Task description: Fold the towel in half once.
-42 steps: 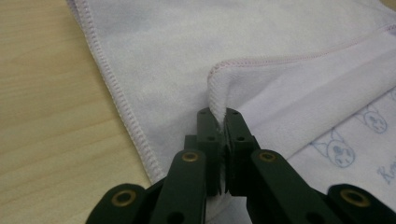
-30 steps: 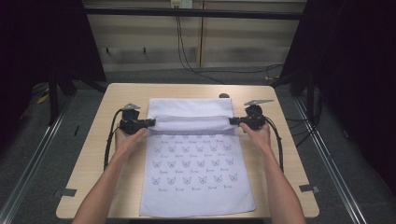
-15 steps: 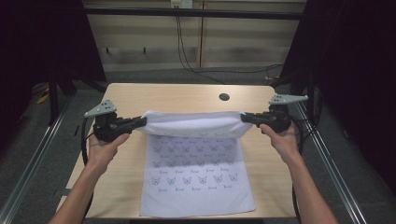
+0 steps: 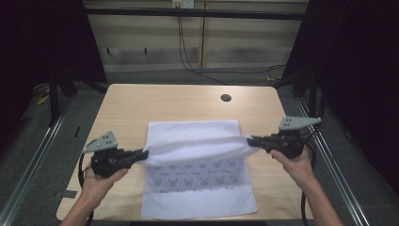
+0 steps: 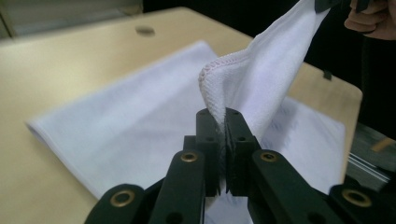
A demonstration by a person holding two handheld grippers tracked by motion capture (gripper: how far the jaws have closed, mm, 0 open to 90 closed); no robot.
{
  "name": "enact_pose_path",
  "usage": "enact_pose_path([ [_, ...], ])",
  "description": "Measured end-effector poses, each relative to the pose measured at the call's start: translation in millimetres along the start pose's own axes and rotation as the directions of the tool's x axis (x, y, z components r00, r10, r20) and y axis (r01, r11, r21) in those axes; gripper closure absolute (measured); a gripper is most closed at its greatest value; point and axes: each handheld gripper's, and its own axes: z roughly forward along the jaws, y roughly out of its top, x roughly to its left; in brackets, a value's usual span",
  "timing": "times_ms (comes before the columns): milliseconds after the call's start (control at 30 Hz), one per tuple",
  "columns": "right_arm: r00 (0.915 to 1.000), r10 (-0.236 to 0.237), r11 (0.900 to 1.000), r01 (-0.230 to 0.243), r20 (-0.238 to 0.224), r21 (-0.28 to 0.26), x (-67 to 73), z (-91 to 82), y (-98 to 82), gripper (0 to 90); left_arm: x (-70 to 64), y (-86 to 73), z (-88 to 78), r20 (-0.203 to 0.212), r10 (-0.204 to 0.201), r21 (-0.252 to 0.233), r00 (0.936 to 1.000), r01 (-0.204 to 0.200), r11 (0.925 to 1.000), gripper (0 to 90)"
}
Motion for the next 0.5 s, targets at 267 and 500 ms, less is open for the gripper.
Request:
enact_pose_path([
  [267, 0.9944, 0.058, 0.99, -0.045, -0.088, 0.136, 31.5, 11.1, -79.0, 84.1, -17.1, -50.7, 5.1, 0.088, 0.013, 0.145, 0.996, -0.026, 0.9891, 84.8],
  [500, 0.9907, 0.071, 0.975, -0.044, -0.116, 0.217, 42.8, 8.6, -101.5, 82.3, -29.3, -67.5, 7.4, 0.086, 0.085, 0.268, 0.9927, -0.105, 0.9576, 82.7],
])
